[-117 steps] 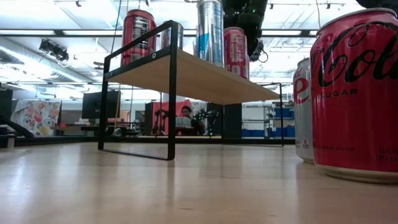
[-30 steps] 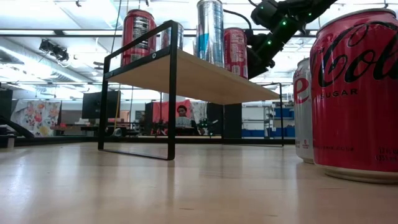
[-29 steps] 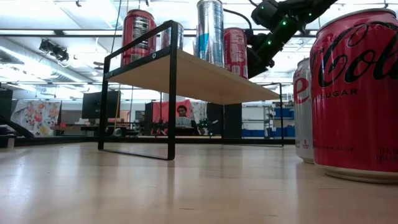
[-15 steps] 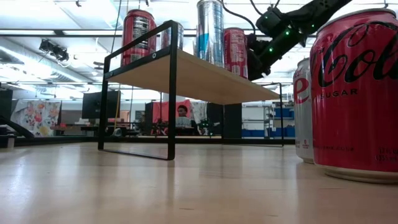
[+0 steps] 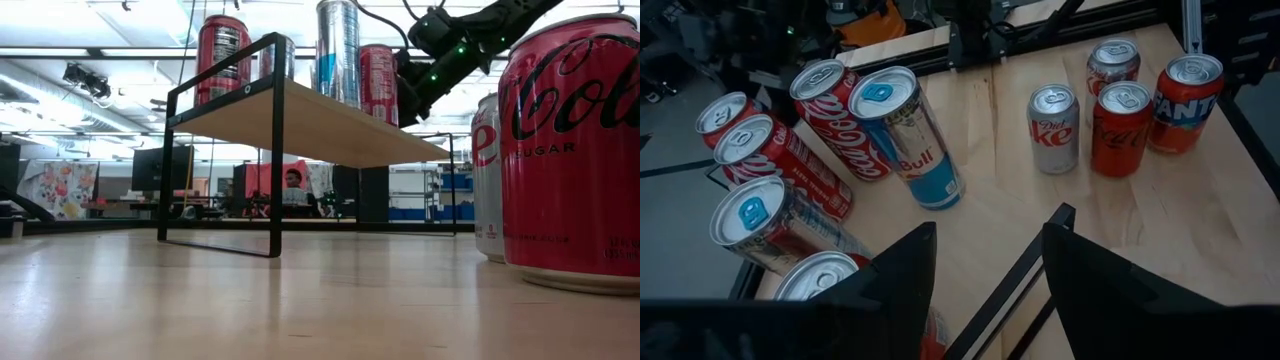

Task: Place canned beverage on shelf
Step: Put the top red soda can on the shelf, then adjust the soda cans on the shelf

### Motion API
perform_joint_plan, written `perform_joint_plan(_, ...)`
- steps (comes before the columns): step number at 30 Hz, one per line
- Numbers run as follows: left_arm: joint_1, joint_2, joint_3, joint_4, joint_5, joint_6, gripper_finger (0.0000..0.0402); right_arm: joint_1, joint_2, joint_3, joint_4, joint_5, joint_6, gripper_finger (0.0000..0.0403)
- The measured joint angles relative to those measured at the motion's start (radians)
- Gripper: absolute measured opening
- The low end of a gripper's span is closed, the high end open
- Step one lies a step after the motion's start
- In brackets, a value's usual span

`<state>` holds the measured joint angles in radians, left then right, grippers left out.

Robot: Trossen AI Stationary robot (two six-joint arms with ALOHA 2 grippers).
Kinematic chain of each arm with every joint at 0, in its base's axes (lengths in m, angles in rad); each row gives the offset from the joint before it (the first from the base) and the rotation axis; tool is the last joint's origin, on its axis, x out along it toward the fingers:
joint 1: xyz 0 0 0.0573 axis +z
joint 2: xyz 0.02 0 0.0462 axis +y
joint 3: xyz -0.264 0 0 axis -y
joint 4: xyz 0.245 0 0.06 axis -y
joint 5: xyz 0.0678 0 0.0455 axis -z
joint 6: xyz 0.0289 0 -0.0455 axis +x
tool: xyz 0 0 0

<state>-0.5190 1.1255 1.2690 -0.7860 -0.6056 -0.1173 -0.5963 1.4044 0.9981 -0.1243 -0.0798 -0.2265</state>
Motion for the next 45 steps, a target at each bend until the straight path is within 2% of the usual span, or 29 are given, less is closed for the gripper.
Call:
perform_joint_plan(25, 0.0, 0.0, 0.0, 0.001, 0.0, -0.003, 0.0192, 0.058, 0.0, 0.0, -0.005, -0.005, -0.018, 0.0352)
perform_joint_plan(32, 0.0, 0.0, 0.0, 0.001, 0.0, -0.012, 0.0192, 0.059, -0.008, 0.0, -0.025, 0.122, -0.015, 0.0352)
perform_joint_plan(40, 0.0, 0.0, 0.0, 0.0, 0.0, -0.021, 0.0192, 0.077, -0.093, 0.0, -0.149, 0.141, 0.026, 0.0352)
perform_joint_plan(43, 0.0, 0.0, 0.0, 0.0, 0.001, -0.022, 0.0192, 0.11, -0.131, -0.005, -0.21, 0.141, 0.079, 0.0352)
perform_joint_plan(45, 0.0, 0.0, 0.0, 0.001, 0.0, -0.022, 0.0192, 0.15, -0.17, -0.039, -0.188, 0.16, 0.116, 0.0352)
